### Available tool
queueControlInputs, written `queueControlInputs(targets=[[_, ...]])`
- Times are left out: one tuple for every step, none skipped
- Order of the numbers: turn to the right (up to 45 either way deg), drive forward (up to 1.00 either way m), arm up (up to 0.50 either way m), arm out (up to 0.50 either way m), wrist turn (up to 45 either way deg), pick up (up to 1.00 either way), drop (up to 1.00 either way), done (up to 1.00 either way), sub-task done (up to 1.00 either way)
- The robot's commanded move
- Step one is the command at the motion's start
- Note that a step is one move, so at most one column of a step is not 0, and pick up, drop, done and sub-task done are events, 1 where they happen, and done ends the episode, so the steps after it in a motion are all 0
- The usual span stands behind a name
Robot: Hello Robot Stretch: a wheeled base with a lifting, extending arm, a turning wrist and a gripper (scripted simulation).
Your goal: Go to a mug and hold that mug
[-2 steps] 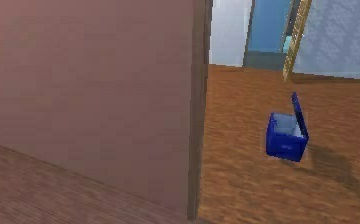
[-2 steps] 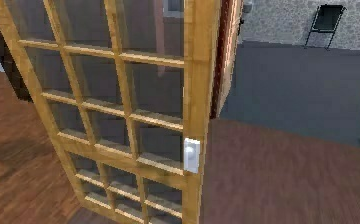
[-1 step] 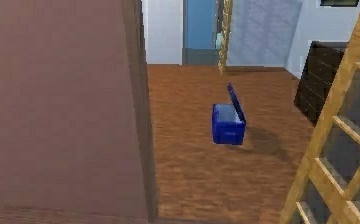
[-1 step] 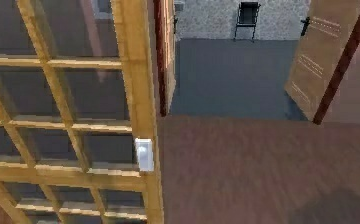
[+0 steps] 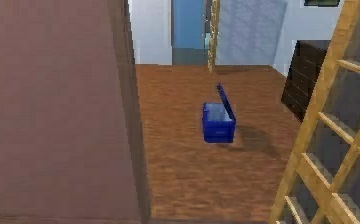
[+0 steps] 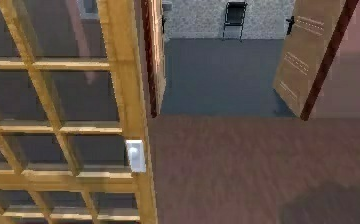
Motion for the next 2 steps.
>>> queueControlInputs(targets=[[0.0, 1.00, 0.00, 0.00, 0.0, 0.00, 0.00, 0.00, 0.00], [0.0, 0.05, 0.00, 0.00, 0.0, 0.00, 0.00, 0.00, 0.00]])
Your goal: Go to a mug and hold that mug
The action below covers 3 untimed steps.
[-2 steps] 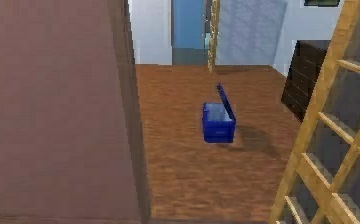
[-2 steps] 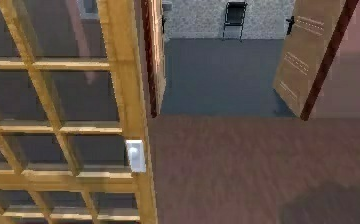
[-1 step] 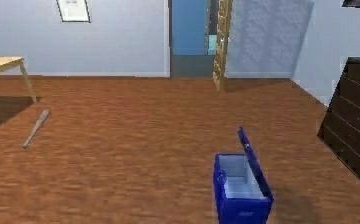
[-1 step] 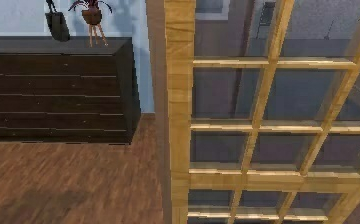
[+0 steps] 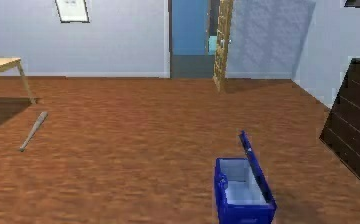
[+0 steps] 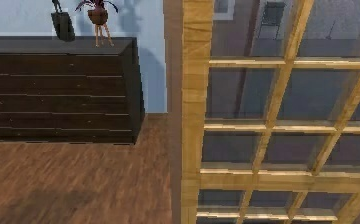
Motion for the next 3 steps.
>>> queueControlInputs(targets=[[0.0, 0.80, 0.00, 0.00, 0.0, 0.00, 0.00, 0.00, 0.00], [0.0, 0.70, 0.00, 0.00, 0.0, 0.00, 0.00, 0.00, 0.00], [6.0, 0.00, 0.00, 0.00, 0.0, 0.00, 0.00, 0.00, 0.00]])
